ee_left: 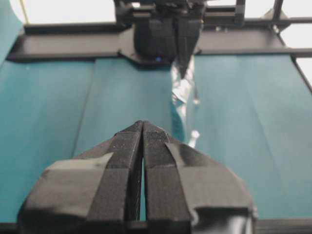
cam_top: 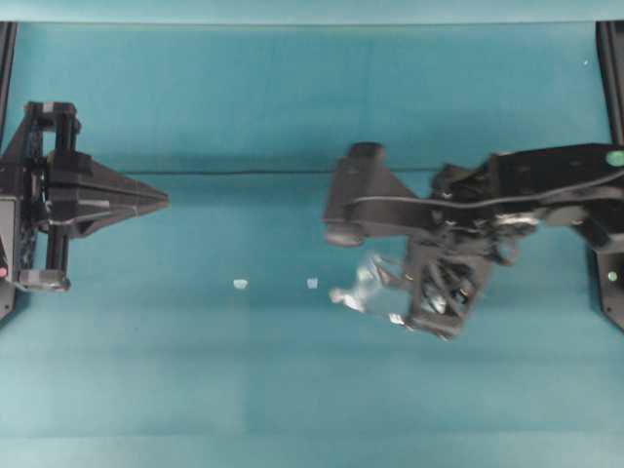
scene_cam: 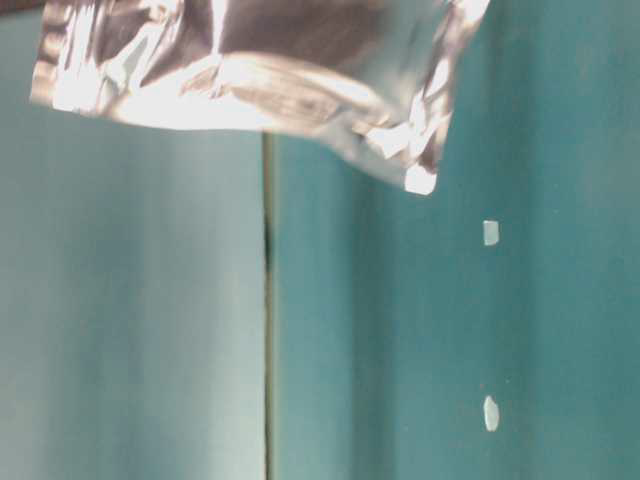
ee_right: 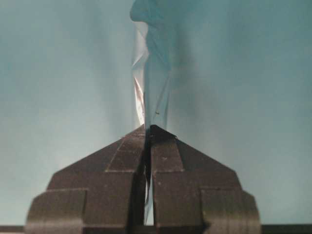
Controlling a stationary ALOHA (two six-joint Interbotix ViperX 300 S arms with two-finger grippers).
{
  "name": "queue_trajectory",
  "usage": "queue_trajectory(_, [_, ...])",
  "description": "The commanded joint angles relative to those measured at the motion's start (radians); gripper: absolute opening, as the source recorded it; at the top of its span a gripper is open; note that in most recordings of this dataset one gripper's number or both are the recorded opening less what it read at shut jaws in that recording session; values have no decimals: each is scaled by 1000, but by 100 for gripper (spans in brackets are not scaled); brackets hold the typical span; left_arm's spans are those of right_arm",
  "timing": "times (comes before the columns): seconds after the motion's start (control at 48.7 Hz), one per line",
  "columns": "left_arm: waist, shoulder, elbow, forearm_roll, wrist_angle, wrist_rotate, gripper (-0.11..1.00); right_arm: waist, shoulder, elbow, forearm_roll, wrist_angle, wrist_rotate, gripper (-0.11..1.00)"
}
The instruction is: Hand over the silver zip bag and make it stand upright.
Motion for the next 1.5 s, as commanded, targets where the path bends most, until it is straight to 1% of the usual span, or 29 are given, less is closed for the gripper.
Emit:
queue_trajectory(0.0, [2,-6,-9,3,6,-2,-1,0,12,-58,-29,23,-48,1])
queue_trajectory(0.164, [2,-23,-5,3,17,-2,-1,0,54,-104,-43,31,-129,1])
queue_trajectory(0.349, [2,-37,2,2,17,-2,-1,3,103,-143,-60,37,-178,1])
queue_trajectory(0.554, [2,-38,11,3,17,-2,-1,0,156,-210,-77,37,-222,1])
queue_trajectory(0.862, [2,-41,26,3,17,-2,-1,-3,215,-267,-86,54,-279,1])
queue_trajectory(1.047, [2,-51,54,3,35,-3,-1,-3,250,-293,-110,77,-296,1])
queue_trajectory(1.293, [2,-83,100,3,66,-11,-1,-5,291,-316,-114,77,-310,1])
queue_trajectory(1.396, [2,-92,115,3,66,-32,-1,-5,302,-325,-112,78,-311,1])
queue_trajectory(1.478, [5,-87,126,3,71,-66,-1,-6,311,-330,-114,78,-313,1])
